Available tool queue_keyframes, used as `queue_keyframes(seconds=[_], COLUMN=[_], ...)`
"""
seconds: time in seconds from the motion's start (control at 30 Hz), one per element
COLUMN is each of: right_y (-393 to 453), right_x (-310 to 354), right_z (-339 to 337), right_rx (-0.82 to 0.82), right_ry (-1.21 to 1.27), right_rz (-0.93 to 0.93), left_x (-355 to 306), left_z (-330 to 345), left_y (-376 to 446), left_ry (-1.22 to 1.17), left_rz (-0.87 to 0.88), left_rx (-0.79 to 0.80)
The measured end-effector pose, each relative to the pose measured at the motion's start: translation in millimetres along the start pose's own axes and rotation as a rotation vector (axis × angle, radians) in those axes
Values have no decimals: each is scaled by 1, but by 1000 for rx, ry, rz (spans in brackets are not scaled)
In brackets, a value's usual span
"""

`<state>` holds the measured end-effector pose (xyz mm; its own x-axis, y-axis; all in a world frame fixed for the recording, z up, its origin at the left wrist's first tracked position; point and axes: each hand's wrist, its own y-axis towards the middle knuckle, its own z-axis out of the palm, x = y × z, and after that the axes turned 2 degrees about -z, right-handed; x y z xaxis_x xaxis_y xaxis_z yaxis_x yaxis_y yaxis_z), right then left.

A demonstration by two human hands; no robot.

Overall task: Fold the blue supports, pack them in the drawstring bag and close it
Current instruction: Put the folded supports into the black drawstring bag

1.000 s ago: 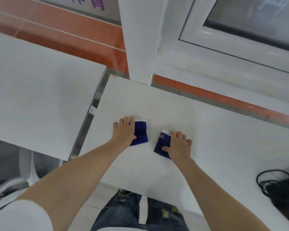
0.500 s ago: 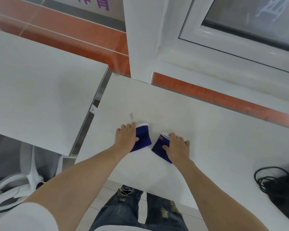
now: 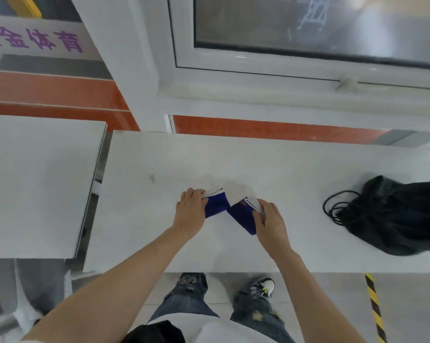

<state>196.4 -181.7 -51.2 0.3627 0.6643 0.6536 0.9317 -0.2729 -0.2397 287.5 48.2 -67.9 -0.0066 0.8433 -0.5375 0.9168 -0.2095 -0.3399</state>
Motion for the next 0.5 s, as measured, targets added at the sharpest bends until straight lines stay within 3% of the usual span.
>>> queue_keyframes(seconds=[0.17, 0.5], right_y=[-37, -118], right_x=[-41, -177], right_z=[-66, -202], right_rx=[-162, -340], right_ry=[149, 154], right_rz=[33, -10], left_x=[-84, -268], left_z=[28, 149], left_y=[-17, -94], left_ry=[-23, -111], left_rz=[126, 283], left_rx=[20, 42])
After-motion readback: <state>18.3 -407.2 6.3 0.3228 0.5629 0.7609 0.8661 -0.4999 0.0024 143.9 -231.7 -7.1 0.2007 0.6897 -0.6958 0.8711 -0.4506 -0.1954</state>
